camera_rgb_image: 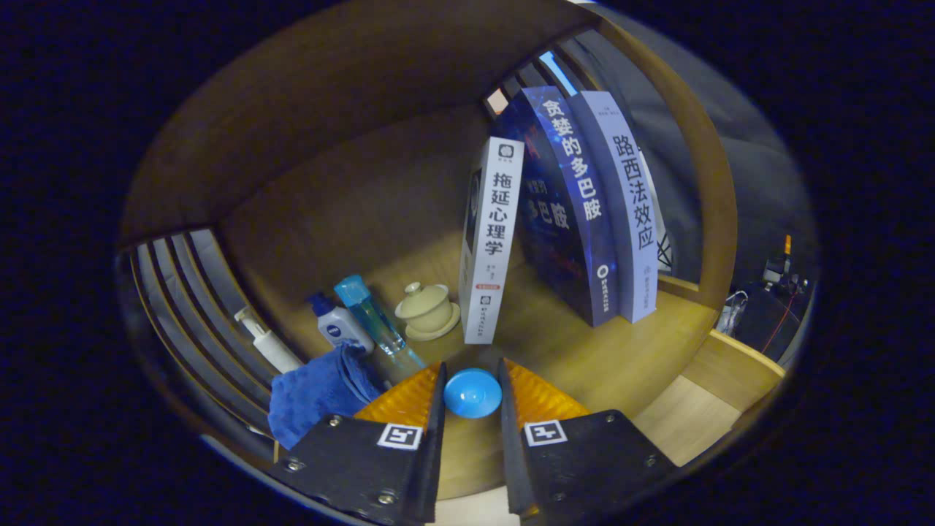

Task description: Pull open the drawer, take out the items inside it, and place them on the countertop above the cabinet.

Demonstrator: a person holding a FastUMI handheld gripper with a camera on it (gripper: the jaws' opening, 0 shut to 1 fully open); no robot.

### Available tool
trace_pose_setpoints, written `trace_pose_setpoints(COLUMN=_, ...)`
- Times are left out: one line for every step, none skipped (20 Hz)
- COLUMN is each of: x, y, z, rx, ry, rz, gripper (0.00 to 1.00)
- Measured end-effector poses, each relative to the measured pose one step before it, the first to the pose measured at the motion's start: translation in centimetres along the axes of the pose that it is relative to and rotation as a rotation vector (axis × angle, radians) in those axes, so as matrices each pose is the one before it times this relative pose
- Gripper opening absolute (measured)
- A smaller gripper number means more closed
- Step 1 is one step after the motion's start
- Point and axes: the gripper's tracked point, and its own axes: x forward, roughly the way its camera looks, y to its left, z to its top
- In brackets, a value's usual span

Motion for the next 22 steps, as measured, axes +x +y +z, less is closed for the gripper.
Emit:
trace_pose_setpoints(x=-0.121, y=-0.141, z=-0.668, rx=0.0064, ry=0.01635, rz=0.00272, gripper=0.37)
trace_pose_setpoints(x=-0.076, y=-0.065, z=-0.522, rx=0.00342, ry=0.01143, rz=0.00403, gripper=0.37)
trace_pose_setpoints(x=-0.127, y=-0.155, z=-0.251, rx=-0.00249, ry=0.00379, rz=0.00081, gripper=0.37)
trace_pose_setpoints(x=-0.14, y=-0.263, z=-0.313, rx=-0.01264, ry=-0.0007, rz=-0.00588, gripper=0.37)
trace_pose_setpoints(x=-0.172, y=-0.299, z=-0.008, rx=-0.01216, ry=-0.0072, rz=-0.00985, gripper=0.37)
trace_pose_setpoints(x=0.039, y=-0.108, z=-0.003, rx=-0.01272, ry=-0.01192, rz=-0.00386, gripper=0.37)
trace_pose_setpoints(x=-0.118, y=-0.062, z=0.091, rx=-0.00929, ry=-0.00825, rz=-0.00114, gripper=0.37)
trace_pose_setpoints(x=-0.088, y=-0.112, z=-0.106, rx=-0.00488, ry=0.00158, rz=-0.00329, gripper=0.4)
trace_pose_setpoints(x=-0.215, y=0.079, z=-0.142, rx=-0.00308, ry=0.00382, rz=0.00096, gripper=0.43)
trace_pose_setpoints(x=-0.187, y=-0.171, z=0.054, rx=-0.00802, ry=0.00358, rz=-0.00769, gripper=0.43)
trace_pose_setpoints(x=-0.29, y=0.004, z=0.038, rx=-0.00724, ry=0.00111, rz=0.00502, gripper=0.43)
trace_pose_setpoints(x=-0.135, y=-0.066, z=0.04, rx=-0.01227, ry=-0.00711, rz=-0.00374, gripper=0.53)
trace_pose_setpoints(x=-0.59, y=-0.19, z=0.33, rx=-0.01351, ry=-0.00329, rz=-0.00495, gripper=0.64)
trace_pose_setpoints(x=-0.506, y=0.218, z=0.182, rx=-0.01401, ry=-0.00582, rz=0.0051, gripper=0.66)
trace_pose_setpoints(x=-0.558, y=-0.032, z=0.178, rx=-0.02178, ry=-0.00184, rz=-0.00123, gripper=0.74)
trace_pose_setpoints(x=-0.627, y=0.092, z=0.11, rx=-0.02395, ry=-0.00026, rz=0.00786, gripper=0.82)
trace_pose_setpoints(x=-0.786, y=0.248, z=0.16, rx=-0.02584, ry=-0.00264, rz=0.01049, gripper=0.83)
trace_pose_setpoints(x=-0.712, y=0.224, z=0.027, rx=-0.02835, ry=0.00109, rz=0.00884, gripper=0.9)
trace_pose_setpoints(x=-0.691, y=0.162, z=0.097, rx=-0.03099, ry=-0.001, rz=0.00675, gripper=0.95)
trace_pose_setpoints(x=-0.914, y=0.01, z=0.076, rx=-0.02807, ry=-0.00638, rz=0.00203, gripper=1.0)
trace_pose_setpoints(x=-0.901, y=0.084, z=0.038, rx=-0.0263, ry=-0.00515, rz=0.00691, gripper=1.0)
trace_pose_setpoints(x=-0.919, y=0.205, z=0.019, rx=-0.02305, ry=-0.00573, rz=0.00953, gripper=1.0)
